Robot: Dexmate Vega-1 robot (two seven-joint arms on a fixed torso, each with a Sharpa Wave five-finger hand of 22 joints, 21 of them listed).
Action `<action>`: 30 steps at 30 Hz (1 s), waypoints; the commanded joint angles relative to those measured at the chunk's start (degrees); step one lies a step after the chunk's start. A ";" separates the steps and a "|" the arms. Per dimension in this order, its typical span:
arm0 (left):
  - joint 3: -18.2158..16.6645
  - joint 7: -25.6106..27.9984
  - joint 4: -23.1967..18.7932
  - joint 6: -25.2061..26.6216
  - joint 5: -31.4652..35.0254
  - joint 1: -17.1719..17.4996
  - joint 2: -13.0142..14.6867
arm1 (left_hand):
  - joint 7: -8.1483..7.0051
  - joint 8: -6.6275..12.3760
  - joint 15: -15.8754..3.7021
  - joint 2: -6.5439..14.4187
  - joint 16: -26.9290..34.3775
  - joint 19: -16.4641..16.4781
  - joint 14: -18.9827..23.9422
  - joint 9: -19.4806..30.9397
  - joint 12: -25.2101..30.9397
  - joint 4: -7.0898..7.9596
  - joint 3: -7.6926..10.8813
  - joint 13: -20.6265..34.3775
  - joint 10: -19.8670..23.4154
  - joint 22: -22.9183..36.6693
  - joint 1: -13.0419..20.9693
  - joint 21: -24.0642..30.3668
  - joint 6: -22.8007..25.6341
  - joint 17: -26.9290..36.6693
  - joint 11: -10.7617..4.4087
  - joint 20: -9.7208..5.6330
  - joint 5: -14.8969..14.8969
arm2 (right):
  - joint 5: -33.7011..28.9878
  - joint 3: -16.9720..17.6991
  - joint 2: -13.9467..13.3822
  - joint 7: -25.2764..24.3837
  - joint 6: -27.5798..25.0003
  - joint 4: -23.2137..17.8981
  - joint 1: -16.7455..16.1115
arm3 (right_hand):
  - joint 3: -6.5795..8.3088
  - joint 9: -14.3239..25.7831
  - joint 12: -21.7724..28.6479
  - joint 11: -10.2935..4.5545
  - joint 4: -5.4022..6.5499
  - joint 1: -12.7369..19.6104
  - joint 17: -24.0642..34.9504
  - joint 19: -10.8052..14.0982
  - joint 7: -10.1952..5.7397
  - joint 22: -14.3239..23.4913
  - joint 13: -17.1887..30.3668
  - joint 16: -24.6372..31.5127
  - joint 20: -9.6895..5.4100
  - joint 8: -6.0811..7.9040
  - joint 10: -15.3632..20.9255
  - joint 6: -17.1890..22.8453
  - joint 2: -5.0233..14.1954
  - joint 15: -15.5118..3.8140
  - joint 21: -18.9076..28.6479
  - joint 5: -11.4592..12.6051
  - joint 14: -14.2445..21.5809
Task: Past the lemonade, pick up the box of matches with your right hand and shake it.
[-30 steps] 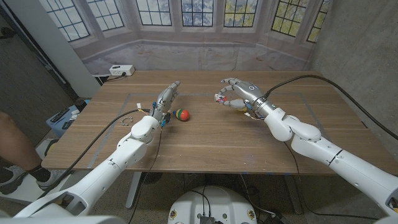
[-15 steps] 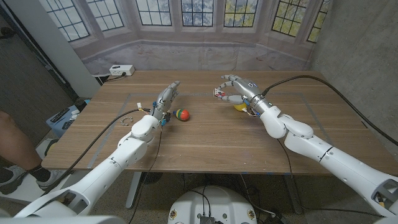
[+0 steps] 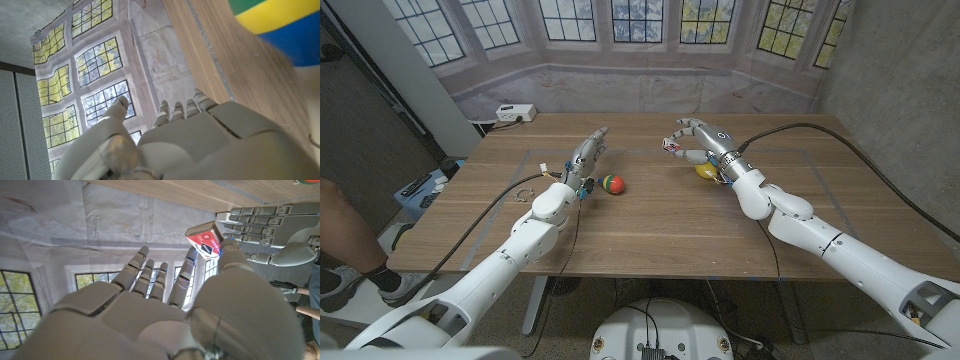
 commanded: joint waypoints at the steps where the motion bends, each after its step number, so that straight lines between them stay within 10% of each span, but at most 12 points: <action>1: -0.07 -0.02 3.88 -3.64 0.76 -1.63 -1.94 | 0.23 0.43 0.28 0.24 0.50 0.70 0.77 0.32 0.43 -0.21 0.36 0.23 0.82 0.27 0.87 0.32 1.08 0.16 0.27 0.06 0.29 | 2.85 -1.58 2.08 0.29 -0.66 3.36 2.16 | -0.27 0.07 -0.20 0.07 0.19 0.15 0.16 -0.41 0.48 0.31 0.15 -0.04 0.04 -0.14 0.44 -0.07 0.69 -2.85 -0.19 -0.06 0.06; 30: -0.08 -0.35 5.14 -2.79 -0.05 -2.15 -2.22 | 0.37 0.41 0.26 0.24 0.29 0.88 1.13 0.34 0.37 -0.47 0.63 0.25 1.24 0.28 1.27 0.17 1.97 0.17 0.31 0.10 0.36 | 10.34 -1.59 5.37 1.66 -6.76 7.85 6.92 | -0.39 0.08 -0.44 0.19 0.29 0.04 0.16 -0.87 1.09 0.33 0.17 -0.21 0.37 -0.55 0.17 -0.40 1.17 -2.17 -0.27 -0.40 -0.25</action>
